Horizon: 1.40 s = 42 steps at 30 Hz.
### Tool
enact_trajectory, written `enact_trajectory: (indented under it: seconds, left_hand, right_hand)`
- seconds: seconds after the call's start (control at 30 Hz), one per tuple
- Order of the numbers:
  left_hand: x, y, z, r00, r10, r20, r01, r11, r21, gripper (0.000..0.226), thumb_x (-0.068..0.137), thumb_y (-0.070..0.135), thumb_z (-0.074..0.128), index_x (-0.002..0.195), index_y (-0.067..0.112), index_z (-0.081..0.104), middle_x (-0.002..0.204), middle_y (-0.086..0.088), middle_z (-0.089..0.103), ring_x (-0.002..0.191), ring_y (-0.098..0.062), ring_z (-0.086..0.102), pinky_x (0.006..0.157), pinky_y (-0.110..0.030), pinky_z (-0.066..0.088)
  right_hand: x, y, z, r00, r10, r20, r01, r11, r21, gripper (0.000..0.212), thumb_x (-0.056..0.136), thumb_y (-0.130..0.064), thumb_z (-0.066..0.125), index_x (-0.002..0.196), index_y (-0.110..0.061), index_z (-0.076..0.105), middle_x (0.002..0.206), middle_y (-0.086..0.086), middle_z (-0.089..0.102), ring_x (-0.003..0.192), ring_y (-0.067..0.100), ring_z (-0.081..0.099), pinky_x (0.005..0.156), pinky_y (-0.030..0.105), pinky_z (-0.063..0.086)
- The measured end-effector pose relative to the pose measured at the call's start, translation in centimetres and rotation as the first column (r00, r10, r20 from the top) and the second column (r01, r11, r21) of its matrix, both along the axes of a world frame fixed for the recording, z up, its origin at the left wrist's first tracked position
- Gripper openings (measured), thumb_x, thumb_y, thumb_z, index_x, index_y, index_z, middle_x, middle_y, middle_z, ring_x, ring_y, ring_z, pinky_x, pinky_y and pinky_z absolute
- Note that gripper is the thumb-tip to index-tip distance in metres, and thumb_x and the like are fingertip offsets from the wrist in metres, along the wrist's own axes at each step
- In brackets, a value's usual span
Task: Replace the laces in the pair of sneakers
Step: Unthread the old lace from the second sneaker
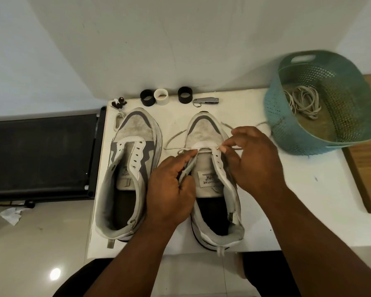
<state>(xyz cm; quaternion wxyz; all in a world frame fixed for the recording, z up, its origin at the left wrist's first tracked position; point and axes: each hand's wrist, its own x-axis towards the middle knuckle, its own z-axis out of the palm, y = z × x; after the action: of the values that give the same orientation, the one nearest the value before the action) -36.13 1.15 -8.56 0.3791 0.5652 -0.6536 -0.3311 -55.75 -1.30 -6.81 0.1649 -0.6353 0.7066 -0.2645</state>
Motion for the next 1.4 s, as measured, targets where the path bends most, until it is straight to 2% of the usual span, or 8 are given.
enact_trajectory:
  seconds: [0.17, 0.27, 0.37, 0.53, 0.73, 0.97, 1.13, 1.4]
  left_hand:
    - [0.0, 0.1, 0.1, 1.0, 0.006, -0.006, -0.006, 1.0, 0.006, 0.057, 0.079, 0.009, 0.05, 0.132, 0.019, 0.07, 0.112, 0.007, 0.073, 0.107, -0.005, 0.065, 0.096, -0.032, 0.055]
    - [-0.1, 0.1, 0.1, 1.0, 0.0, -0.028, 0.001, 1.0, 0.024, 0.057, 0.08, 0.012, 0.05, 0.132, 0.02, 0.07, 0.112, 0.007, 0.073, 0.107, -0.008, 0.066, 0.096, -0.035, 0.056]
    - [0.0, 0.0, 0.2, 1.0, -0.006, -0.03, 0.006, 1.0, 0.009, 0.057, 0.08, 0.017, 0.048, 0.132, 0.019, 0.07, 0.117, 0.007, 0.073, 0.112, -0.007, 0.065, 0.099, -0.035, 0.054]
    - [0.0, 0.0, 0.1, 1.0, 0.006, -0.028, -0.005, 1.0, 0.007, 0.056, 0.079, 0.013, 0.049, 0.131, 0.017, 0.07, 0.113, 0.008, 0.073, 0.108, -0.007, 0.066, 0.096, -0.034, 0.055]
    - [-0.1, -0.1, 0.1, 0.999, 0.001, -0.046, -0.001, 1.0, 0.009, 0.056, 0.08, 0.013, 0.05, 0.131, 0.017, 0.07, 0.117, 0.008, 0.072, 0.112, -0.007, 0.066, 0.098, -0.037, 0.055]
    - [0.0, -0.1, 0.1, 0.999, 0.005, -0.034, -0.005, 1.0, 0.006, 0.055, 0.08, 0.009, 0.051, 0.131, 0.017, 0.07, 0.108, 0.007, 0.073, 0.103, -0.008, 0.067, 0.092, -0.032, 0.056]
    - [0.0, 0.0, 0.2, 0.998, -0.007, -0.058, 0.008, 1.0, 0.019, 0.056, 0.08, 0.021, 0.048, 0.132, 0.017, 0.069, 0.11, 0.007, 0.072, 0.105, -0.01, 0.067, 0.093, -0.036, 0.056]
    - [-0.1, -0.1, 0.3, 0.999, 0.006, -0.051, -0.006, 1.0, 0.008, 0.056, 0.08, 0.021, 0.049, 0.131, 0.018, 0.07, 0.112, 0.009, 0.073, 0.107, -0.006, 0.066, 0.095, -0.036, 0.056]
  right_hand:
    - [-1.8, 0.0, 0.6, 0.947, -0.318, -0.036, 0.316, 0.947, -0.054, 0.018, 0.097, -0.024, 0.067, 0.11, -0.013, 0.072, 0.116, 0.006, 0.068, 0.105, 0.02, 0.062, 0.088, 0.026, 0.04]
    - [-0.3, 0.3, 0.7, 0.99, -0.106, -0.097, 0.104, 0.994, -0.029, 0.037, 0.097, -0.026, 0.063, 0.133, -0.019, 0.065, 0.142, 0.006, 0.055, 0.132, 0.026, 0.049, 0.105, 0.037, 0.04]
    - [0.9, 0.2, 0.3, 0.999, 0.026, -0.025, -0.025, 0.998, 0.05, 0.021, 0.094, -0.027, 0.068, 0.113, -0.022, 0.075, 0.143, 0.003, 0.056, 0.131, 0.023, 0.051, 0.106, 0.037, 0.04]
    - [-1.3, 0.0, 0.5, 0.968, -0.244, -0.057, 0.242, 0.97, -0.034, 0.012, 0.096, -0.023, 0.066, 0.096, -0.012, 0.069, 0.106, 0.006, 0.065, 0.092, 0.02, 0.058, 0.078, 0.025, 0.036]
    - [0.0, 0.1, 0.0, 0.997, 0.007, -0.075, -0.007, 1.0, 0.001, 0.033, 0.095, -0.029, 0.065, 0.128, -0.025, 0.068, 0.142, 0.005, 0.055, 0.132, 0.026, 0.05, 0.104, 0.05, 0.042]
    - [-1.8, -0.2, 0.1, 0.966, -0.243, -0.085, 0.24, 0.97, -0.039, 0.013, 0.096, -0.023, 0.066, 0.099, -0.011, 0.071, 0.109, 0.009, 0.066, 0.099, 0.027, 0.061, 0.085, 0.033, 0.044]
    - [-0.8, -0.1, 0.0, 0.995, -0.025, -0.1, 0.03, 0.999, 0.042, 0.033, 0.095, -0.032, 0.066, 0.127, -0.028, 0.067, 0.146, 0.001, 0.05, 0.139, 0.024, 0.043, 0.109, 0.056, 0.037]
    - [-2.3, -0.2, -0.2, 0.964, -0.261, -0.041, 0.26, 0.965, -0.037, 0.014, 0.095, -0.022, 0.067, 0.104, -0.013, 0.073, 0.121, 0.007, 0.068, 0.112, 0.025, 0.062, 0.095, 0.026, 0.039]
